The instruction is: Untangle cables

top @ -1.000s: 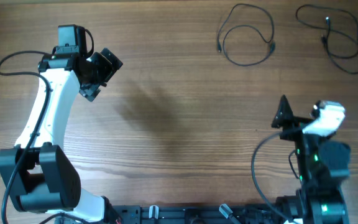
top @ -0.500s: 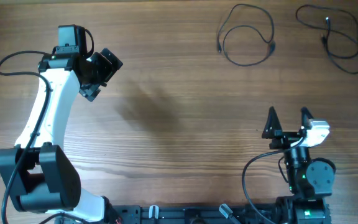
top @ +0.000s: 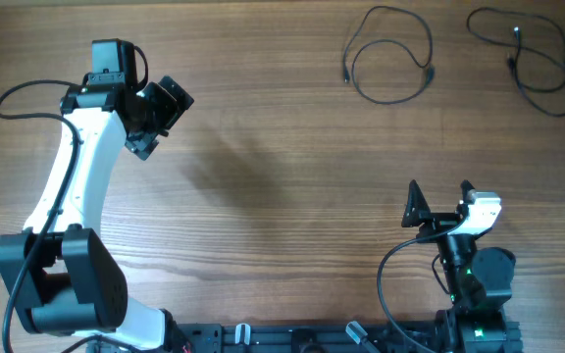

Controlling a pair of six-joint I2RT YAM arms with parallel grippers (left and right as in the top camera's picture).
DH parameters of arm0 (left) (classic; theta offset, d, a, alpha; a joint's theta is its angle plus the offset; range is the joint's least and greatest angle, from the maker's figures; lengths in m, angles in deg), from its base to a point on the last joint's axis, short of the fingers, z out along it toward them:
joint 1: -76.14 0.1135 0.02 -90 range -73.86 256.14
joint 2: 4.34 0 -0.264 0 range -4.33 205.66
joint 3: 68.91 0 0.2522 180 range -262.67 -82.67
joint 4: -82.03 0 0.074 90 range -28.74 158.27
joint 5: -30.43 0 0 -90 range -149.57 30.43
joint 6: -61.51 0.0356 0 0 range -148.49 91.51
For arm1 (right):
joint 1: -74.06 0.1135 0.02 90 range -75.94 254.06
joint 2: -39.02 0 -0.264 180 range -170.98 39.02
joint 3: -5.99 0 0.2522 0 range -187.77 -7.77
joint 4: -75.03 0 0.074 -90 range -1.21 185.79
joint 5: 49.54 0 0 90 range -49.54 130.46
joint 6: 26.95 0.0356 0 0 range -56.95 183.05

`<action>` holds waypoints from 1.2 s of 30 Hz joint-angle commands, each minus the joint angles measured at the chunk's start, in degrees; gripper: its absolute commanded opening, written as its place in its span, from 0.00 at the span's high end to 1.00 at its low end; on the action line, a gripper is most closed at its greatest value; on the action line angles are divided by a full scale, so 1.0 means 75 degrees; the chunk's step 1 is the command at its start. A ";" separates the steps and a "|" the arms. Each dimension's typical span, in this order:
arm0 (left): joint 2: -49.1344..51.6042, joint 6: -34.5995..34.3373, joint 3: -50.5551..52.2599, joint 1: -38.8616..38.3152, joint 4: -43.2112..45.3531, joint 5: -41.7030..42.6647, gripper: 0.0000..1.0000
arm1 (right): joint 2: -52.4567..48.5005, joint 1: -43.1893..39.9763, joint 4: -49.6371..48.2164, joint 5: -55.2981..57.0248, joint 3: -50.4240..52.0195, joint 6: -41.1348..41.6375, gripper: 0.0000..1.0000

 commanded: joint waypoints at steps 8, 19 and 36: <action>0.0029 -0.0070 -0.0009 0.0015 -0.0006 -0.0079 0.00 | 0.0213 -0.0099 -0.0009 0.0152 0.0012 0.0044 0.00; 0.0029 -0.0070 -0.0009 0.0015 -0.0006 -0.0079 0.00 | 0.1230 -0.0469 0.0032 0.0041 0.0012 -0.2567 0.00; 0.0029 -0.0073 -0.0009 0.0015 -0.0003 -0.0079 0.00 | 0.1224 -0.0469 0.0015 0.0041 0.0012 -0.3156 0.00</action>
